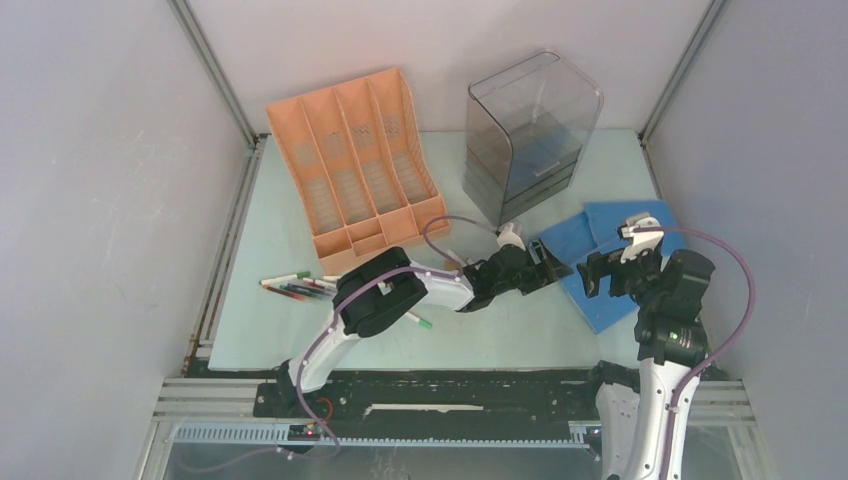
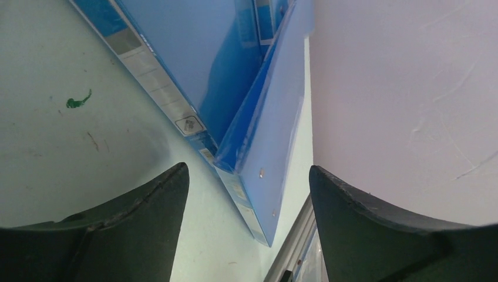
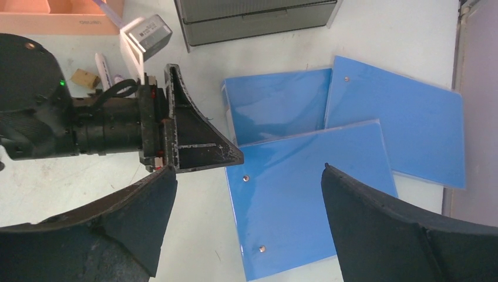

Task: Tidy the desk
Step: Pick up the folder from the center of the board.

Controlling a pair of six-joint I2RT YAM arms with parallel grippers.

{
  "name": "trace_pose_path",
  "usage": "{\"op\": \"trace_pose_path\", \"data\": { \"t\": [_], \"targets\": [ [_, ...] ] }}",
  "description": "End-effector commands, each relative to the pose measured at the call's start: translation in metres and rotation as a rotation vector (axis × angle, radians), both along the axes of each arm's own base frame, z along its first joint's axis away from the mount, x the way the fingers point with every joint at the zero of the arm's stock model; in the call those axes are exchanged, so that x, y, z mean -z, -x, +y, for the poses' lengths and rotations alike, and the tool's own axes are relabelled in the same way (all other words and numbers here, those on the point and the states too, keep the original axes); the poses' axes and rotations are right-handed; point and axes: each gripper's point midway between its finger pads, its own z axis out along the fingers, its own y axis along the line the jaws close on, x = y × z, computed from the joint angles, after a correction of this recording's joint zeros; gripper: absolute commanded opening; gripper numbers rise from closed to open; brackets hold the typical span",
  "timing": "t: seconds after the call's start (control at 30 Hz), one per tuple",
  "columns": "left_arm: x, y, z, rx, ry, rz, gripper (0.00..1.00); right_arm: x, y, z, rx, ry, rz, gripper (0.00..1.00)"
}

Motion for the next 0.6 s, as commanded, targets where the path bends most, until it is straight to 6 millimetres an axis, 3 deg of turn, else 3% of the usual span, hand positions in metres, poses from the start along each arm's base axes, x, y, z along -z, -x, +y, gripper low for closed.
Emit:
{"op": "trace_pose_path", "data": {
  "t": [0.0, 0.33, 0.57],
  "targets": [
    [0.002, -0.006, -0.011, -0.026, 0.024, 0.019, 0.79, -0.011, -0.002, 0.0, 0.002, 0.006, -0.045, 1.0],
    [0.019, -0.007, -0.019, -0.018, 0.022, 0.047, 0.71, -0.011, -0.001, 0.002, -0.008, 0.005, -0.046, 1.0],
    [0.017, -0.01, -0.021, -0.025, 0.039, 0.037, 0.63, -0.01, -0.001, 0.003, -0.015, 0.001, -0.041, 1.0]
  ]
}}
